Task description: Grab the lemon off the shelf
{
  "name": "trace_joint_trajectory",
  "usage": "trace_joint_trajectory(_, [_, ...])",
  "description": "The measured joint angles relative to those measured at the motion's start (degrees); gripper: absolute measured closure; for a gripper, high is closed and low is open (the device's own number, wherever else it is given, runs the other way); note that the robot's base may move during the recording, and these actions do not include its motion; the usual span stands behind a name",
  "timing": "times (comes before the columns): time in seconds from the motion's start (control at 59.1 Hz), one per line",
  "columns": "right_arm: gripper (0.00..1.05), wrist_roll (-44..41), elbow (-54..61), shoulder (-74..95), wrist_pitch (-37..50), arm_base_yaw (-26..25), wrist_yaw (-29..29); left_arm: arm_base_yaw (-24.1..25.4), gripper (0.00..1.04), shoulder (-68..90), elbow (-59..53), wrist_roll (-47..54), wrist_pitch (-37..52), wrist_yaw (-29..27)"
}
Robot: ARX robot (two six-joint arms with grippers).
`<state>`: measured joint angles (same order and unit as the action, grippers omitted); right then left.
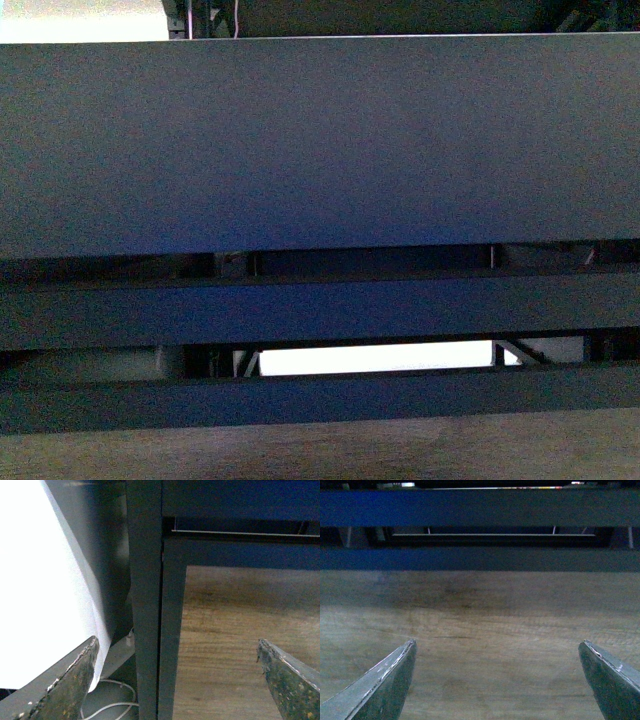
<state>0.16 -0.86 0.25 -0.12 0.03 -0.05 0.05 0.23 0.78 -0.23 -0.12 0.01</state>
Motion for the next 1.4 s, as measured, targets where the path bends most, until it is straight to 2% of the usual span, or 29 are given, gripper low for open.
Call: trace_joint_trajectory(1.404, [0.07, 0.0, 0.0, 0.0, 0.0, 0.0, 0.0, 0.0, 0.08, 0.0, 0.0, 0.0, 0.0, 0.0])
